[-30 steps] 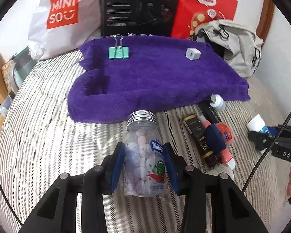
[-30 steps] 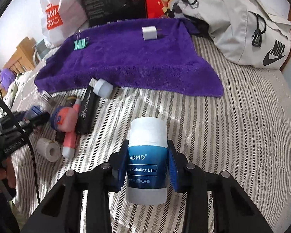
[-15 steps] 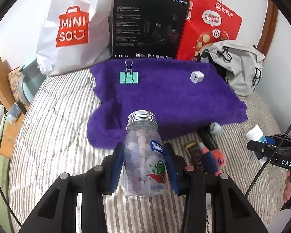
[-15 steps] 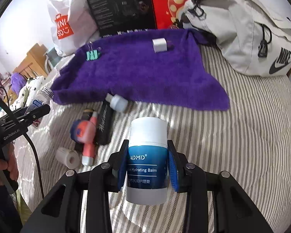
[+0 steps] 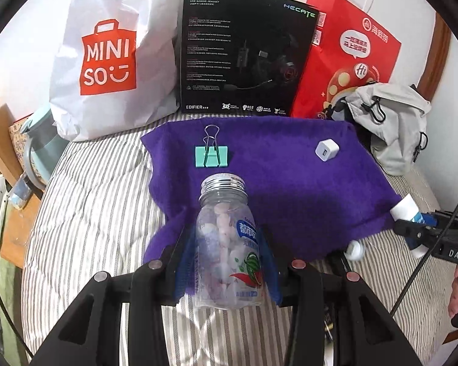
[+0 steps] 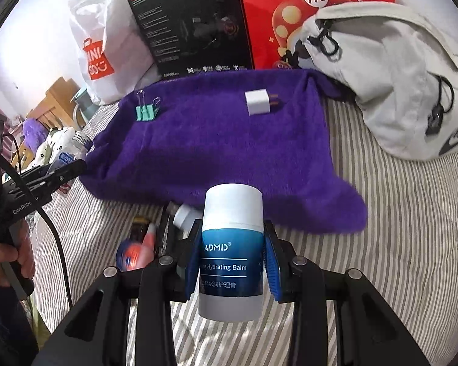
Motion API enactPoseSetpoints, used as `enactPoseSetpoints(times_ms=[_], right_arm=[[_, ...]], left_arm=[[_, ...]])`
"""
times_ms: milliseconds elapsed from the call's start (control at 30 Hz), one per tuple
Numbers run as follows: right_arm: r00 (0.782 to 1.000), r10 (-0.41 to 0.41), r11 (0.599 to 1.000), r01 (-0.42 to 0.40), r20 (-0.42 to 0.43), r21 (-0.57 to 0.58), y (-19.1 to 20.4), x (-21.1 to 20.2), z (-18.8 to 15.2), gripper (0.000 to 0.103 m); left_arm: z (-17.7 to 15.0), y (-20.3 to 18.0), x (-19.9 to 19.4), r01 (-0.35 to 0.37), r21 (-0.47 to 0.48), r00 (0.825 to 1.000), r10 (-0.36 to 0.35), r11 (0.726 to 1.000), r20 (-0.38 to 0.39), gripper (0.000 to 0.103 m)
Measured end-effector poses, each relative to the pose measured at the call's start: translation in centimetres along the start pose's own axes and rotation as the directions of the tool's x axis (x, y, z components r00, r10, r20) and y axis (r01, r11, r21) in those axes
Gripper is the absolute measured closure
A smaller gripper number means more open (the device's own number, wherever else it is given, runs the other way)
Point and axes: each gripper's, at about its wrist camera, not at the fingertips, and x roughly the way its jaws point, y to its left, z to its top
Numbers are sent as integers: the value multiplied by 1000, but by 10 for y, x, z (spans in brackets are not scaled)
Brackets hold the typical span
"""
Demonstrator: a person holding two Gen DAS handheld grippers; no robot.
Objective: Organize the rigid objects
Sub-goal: 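Grasp the ADMD balm tube with right while left carries the jar to the towel, then set the candy jar beside the clip with left while right places the balm tube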
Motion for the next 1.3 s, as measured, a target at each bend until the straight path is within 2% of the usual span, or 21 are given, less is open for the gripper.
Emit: enactPoseSetpoints(times_ms=[267, 700, 900, 1100, 1300], right_arm=[[1000, -15, 1000, 15, 17, 0, -14, 13, 37, 67], [996, -78, 997, 77, -42, -23, -40, 78, 85, 67], [993, -100, 994, 97, -58, -47, -39, 98, 94, 67], [985, -165, 980, 158, -48, -117, -26, 104, 93, 66], [988, -153, 981, 147, -37, -129, -28, 104, 91, 66]], left_arm=[[20, 1, 20, -11, -1, 1000, 11, 1000, -4, 64], [37, 6, 57, -38, 0, 998, 38, 999, -42, 64], [42, 5, 67, -45, 3, 998, 45, 999, -48, 64], [42, 1, 75, -51, 11, 997, 52, 999, -63, 64], [37, -5, 85, -74, 36, 993, 77, 997, -86, 64]])
